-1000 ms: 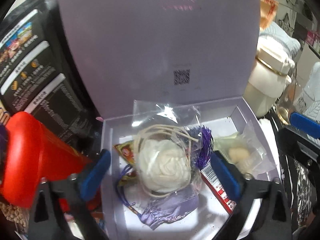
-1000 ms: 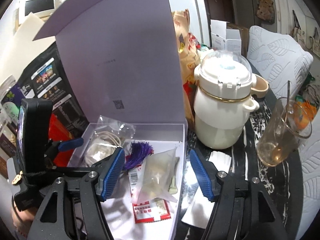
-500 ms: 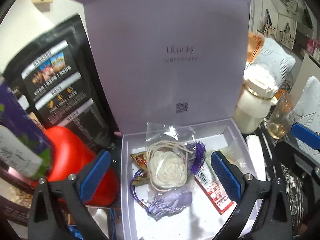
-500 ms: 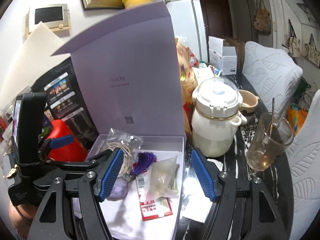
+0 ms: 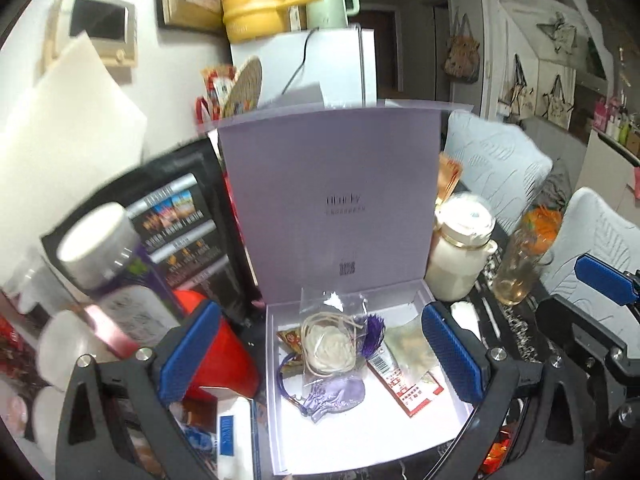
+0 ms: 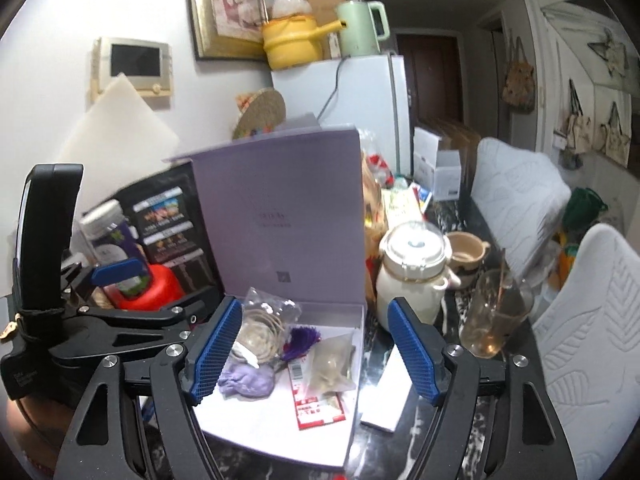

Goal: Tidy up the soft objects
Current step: 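Withdraw both grippers from the box toward the red packets on the table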

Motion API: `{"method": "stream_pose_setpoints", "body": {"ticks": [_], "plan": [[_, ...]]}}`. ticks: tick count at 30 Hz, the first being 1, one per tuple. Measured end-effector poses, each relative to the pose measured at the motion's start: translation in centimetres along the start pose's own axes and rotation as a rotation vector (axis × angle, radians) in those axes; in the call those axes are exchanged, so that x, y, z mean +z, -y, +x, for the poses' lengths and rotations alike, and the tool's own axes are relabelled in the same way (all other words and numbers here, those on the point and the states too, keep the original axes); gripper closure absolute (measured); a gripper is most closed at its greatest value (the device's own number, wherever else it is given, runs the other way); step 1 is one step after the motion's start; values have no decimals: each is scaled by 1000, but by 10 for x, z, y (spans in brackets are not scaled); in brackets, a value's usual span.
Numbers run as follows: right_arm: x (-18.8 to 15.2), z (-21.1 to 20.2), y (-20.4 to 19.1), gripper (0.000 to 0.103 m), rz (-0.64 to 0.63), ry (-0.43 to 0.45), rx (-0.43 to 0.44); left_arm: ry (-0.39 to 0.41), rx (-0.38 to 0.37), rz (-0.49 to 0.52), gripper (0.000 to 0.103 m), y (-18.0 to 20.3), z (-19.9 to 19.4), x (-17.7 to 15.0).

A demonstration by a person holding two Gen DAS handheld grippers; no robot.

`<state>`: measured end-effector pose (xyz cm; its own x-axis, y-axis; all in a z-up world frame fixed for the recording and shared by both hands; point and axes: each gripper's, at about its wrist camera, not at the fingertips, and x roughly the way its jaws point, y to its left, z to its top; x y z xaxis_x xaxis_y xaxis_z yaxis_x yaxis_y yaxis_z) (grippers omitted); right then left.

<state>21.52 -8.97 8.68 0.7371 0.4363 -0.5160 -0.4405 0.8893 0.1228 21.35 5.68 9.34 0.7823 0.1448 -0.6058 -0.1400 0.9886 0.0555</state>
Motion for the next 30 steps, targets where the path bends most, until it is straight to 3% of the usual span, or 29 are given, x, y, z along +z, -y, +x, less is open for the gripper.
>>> {"method": "stream_pose_setpoints", "body": {"ticks": [15,30], "plan": [[-4,-82,-28,22,-40,103,3,106,-38,-16,1,-13,-84,-15],[-54,-129,-39,22,-21,94,-10,118,-87,26,1,-8,-132,-62]]}}
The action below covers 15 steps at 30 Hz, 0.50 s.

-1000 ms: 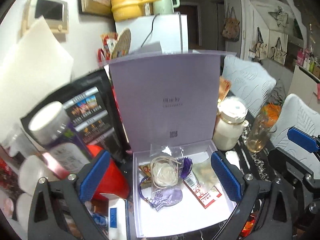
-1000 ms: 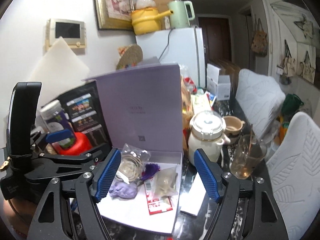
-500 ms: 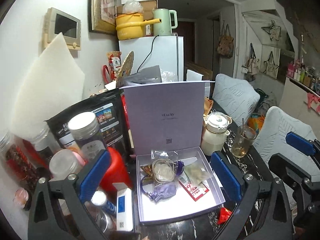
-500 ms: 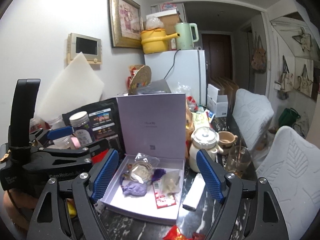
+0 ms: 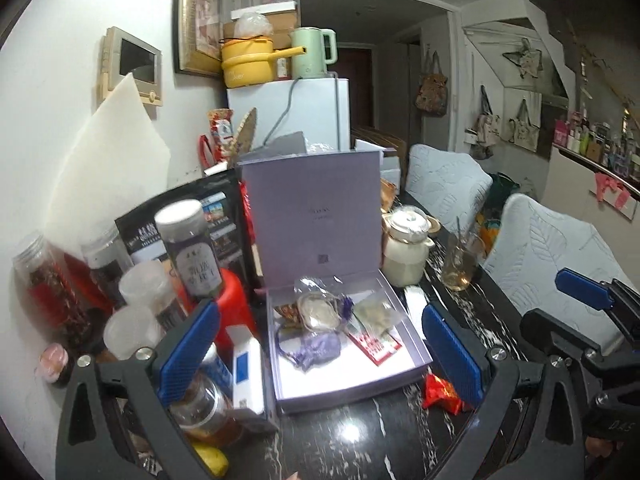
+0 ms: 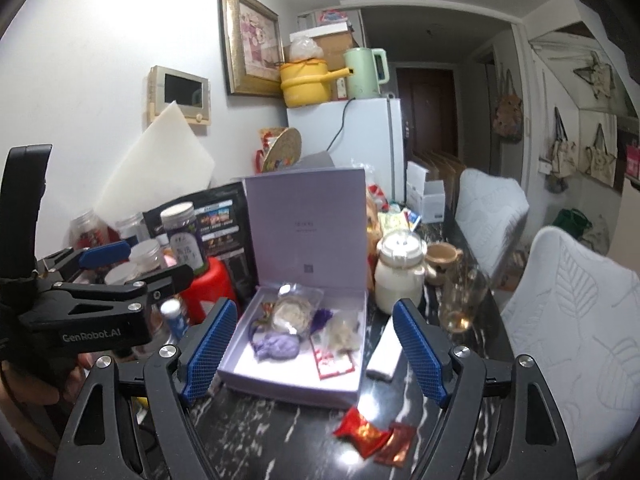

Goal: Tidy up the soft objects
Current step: 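Withdraw both grippers from the box toward the red packets on the table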

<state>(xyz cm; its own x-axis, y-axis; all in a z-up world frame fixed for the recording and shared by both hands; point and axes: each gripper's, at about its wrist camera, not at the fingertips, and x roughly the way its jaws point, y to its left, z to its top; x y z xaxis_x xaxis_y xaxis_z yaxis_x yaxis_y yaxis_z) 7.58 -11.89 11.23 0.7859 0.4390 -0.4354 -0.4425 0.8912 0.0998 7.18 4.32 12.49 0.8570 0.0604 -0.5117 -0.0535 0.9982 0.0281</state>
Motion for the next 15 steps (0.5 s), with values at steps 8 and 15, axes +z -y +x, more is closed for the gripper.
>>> {"method": "stream_pose_setpoints", "body": {"ticks": [8,15], "plan": [[-41,-14,6,22,46,-42,-17,-59,-29,56,1,23,0,-35],[-79,-23,20,22,114,-100,-58,-105,-94,94,1,48,3,-66]]}}
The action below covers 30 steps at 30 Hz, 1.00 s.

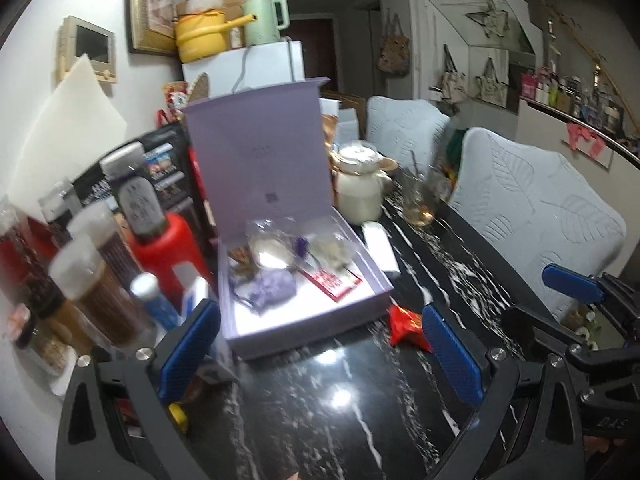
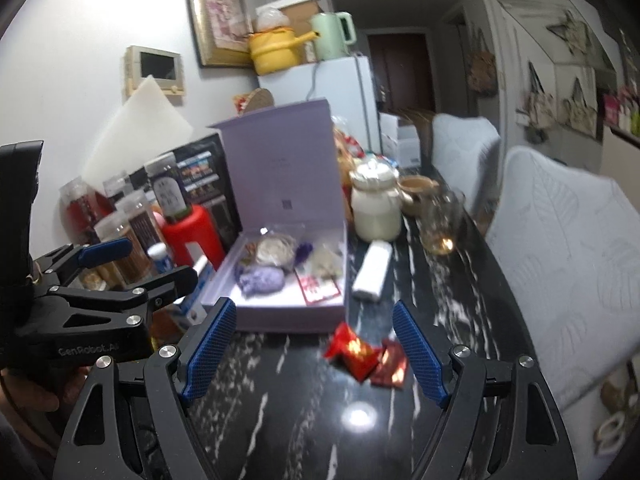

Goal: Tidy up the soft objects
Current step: 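Withdraw both grippers from the box toward the red packets on the table, then grasp the bright red candy packet with the left gripper while the right grasps the dark red packet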

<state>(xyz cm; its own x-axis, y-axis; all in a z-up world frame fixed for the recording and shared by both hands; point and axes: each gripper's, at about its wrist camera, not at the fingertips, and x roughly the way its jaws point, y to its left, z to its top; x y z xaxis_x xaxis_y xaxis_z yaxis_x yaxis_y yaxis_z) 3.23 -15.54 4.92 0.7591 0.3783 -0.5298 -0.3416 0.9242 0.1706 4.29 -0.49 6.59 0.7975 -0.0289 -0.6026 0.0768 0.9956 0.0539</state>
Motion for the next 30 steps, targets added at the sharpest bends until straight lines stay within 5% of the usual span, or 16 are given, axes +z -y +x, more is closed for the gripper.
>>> {"method": "stream_pose_setpoints", "body": {"ticks": [16,30], "plan": [[-68,15,55,22,147,-97,-90,-96,-87,38,1,30,48,-45],[-87,40,87,22,184,-165,-125,-184,-197,27,1,53,100,-56]]}}
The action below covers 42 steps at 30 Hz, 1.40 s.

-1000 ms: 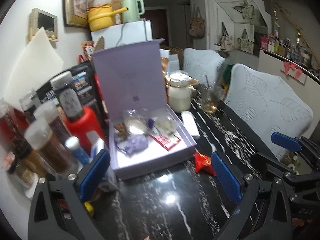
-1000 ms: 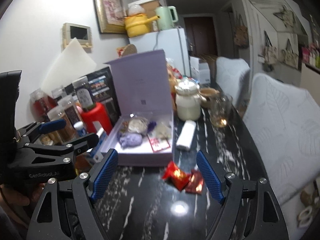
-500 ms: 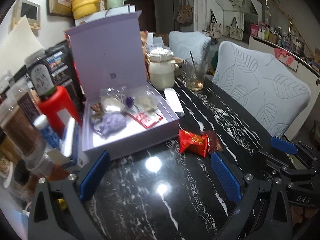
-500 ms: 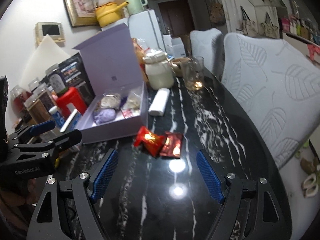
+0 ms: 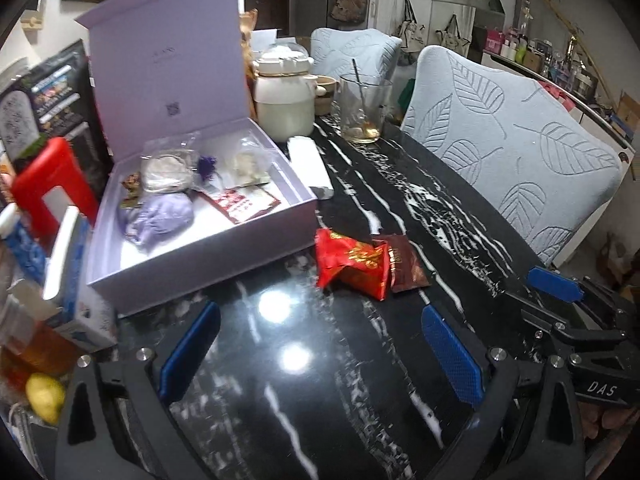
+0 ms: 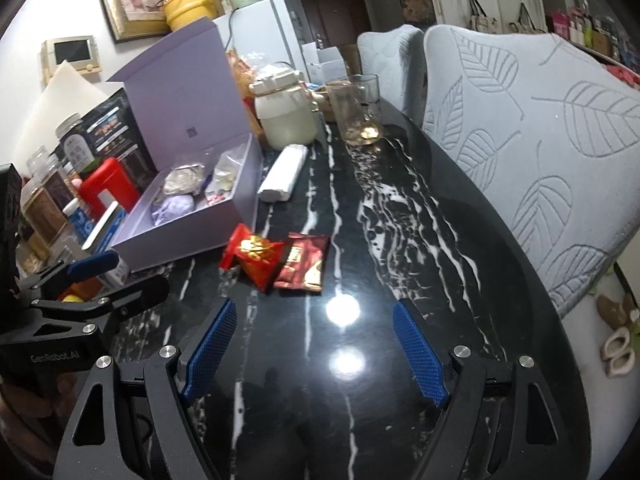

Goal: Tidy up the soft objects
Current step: 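Grasp the bright red candy packet with the left gripper while the right grasps the dark red packet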

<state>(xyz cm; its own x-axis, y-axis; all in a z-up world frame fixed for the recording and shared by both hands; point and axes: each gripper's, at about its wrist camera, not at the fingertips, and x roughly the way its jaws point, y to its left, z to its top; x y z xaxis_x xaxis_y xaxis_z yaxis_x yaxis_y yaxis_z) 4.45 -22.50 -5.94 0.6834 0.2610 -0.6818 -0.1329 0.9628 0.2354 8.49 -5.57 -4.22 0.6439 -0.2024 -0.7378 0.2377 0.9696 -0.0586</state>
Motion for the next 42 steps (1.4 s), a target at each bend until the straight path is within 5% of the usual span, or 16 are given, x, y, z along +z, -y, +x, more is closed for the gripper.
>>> {"method": "stream_pose_setpoints", "body": {"ticks": [31,33,38,42], "plan": [[27,62,38,22,10,-127,-1,-158,-90,31,1,12,114,32],[28,64,37,22,6,-131,0,-159,-100,15,7,9,116,31],[29,67,34,22,0,-140,12,-121,-127,-4,42,7,111,30],[30,70,29,22,-9,-141,17,-132,-169,-30,49,3,107,29]]}}
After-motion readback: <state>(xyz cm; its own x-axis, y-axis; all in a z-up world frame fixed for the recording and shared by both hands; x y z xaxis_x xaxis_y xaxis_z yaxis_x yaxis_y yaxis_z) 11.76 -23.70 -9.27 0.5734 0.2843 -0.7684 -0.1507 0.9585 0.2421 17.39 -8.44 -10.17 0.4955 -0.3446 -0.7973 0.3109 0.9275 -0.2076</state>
